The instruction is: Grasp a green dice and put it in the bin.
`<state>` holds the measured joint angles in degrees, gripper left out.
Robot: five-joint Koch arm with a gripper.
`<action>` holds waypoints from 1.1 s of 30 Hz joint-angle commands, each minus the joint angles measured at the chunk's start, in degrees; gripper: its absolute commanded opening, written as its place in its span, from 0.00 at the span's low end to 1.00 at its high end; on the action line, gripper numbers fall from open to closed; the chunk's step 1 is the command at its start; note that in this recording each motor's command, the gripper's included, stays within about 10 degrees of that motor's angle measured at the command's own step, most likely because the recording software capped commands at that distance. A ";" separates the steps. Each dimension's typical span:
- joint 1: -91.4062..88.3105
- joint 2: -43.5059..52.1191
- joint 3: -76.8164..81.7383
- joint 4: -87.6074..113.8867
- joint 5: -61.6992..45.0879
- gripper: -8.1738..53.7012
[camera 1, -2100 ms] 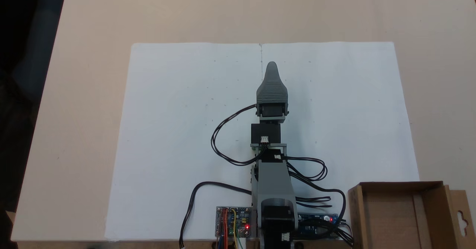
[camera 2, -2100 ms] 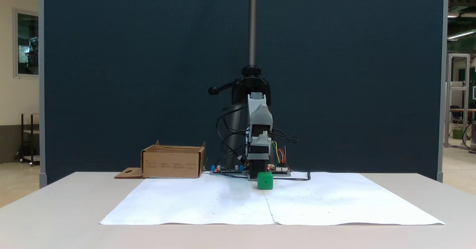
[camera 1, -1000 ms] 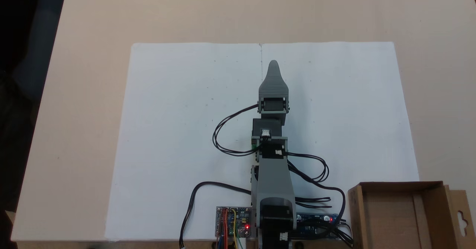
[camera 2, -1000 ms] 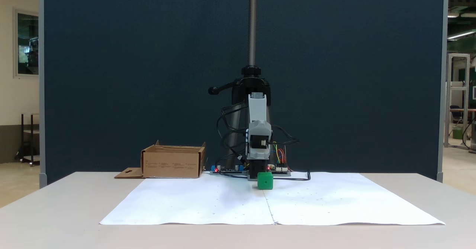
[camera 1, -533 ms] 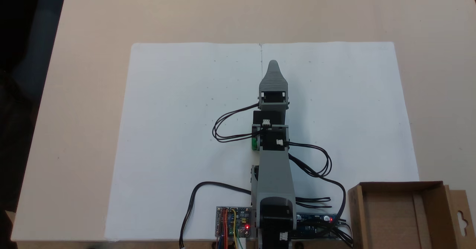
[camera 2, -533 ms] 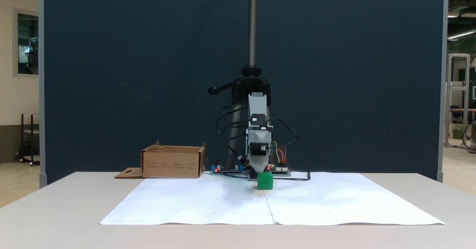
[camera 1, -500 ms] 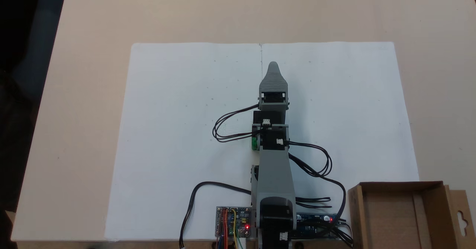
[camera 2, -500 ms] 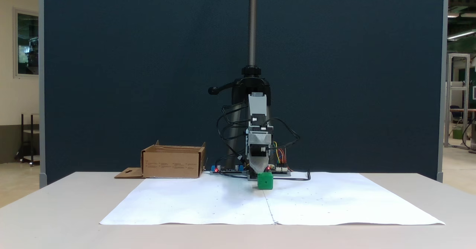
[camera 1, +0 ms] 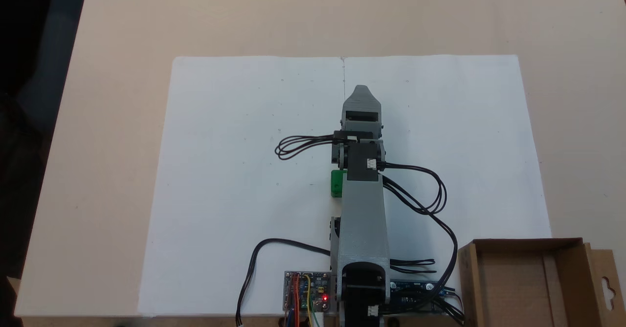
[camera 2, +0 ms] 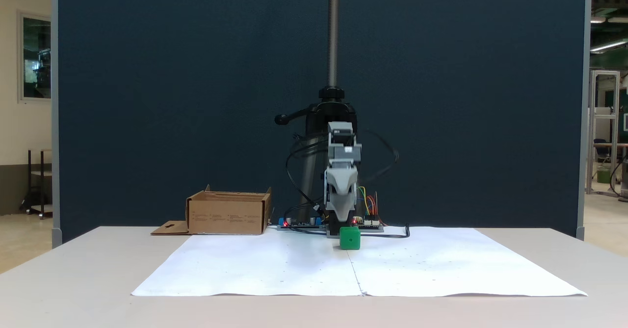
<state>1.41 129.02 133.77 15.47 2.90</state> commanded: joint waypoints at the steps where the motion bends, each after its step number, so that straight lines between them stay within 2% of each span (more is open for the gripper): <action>1: 1.05 6.77 -6.86 8.61 8.26 0.83; 17: -3.78 6.77 -19.69 33.66 18.02 0.83; 33: -8.70 6.68 -20.48 49.92 18.72 0.83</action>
<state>-6.15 129.02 116.72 61.70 17.23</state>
